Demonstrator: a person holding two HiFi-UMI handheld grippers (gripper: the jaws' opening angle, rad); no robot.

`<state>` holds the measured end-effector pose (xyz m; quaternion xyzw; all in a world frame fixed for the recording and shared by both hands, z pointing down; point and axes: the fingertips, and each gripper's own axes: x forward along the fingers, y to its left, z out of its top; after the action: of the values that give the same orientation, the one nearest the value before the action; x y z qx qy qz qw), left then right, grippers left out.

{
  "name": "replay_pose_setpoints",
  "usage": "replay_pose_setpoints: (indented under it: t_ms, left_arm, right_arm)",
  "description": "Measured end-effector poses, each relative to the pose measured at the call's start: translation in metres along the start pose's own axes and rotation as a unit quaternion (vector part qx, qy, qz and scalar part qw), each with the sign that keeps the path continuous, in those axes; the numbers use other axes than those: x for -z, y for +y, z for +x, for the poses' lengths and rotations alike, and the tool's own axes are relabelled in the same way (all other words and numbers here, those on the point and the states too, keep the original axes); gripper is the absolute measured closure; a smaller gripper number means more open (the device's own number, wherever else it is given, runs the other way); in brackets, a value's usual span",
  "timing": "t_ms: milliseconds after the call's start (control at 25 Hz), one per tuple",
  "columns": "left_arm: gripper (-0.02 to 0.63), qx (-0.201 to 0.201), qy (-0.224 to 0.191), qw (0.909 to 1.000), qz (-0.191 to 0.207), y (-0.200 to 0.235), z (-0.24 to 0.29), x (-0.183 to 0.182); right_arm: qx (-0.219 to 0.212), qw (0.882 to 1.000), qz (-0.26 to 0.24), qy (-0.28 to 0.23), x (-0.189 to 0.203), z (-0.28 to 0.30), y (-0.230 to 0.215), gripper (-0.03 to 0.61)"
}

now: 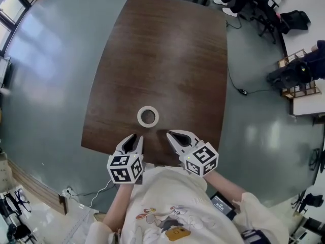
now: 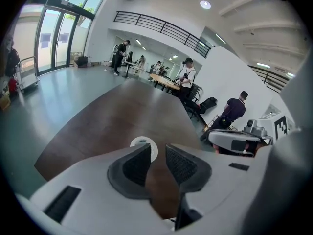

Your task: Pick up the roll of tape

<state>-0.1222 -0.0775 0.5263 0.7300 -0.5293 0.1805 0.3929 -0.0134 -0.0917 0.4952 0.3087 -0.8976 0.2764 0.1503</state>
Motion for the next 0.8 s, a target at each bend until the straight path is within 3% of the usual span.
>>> replay_pose_setpoints:
  t_ms: [800]
  left_arm:
    - [0.489, -0.019, 0.082, 0.9963, -0.019, 0.045, 0.104, -0.006]
  right_arm:
    - [0.017, 0.998, 0.023, 0.057, 0.008, 0.057, -0.072, 0.572]
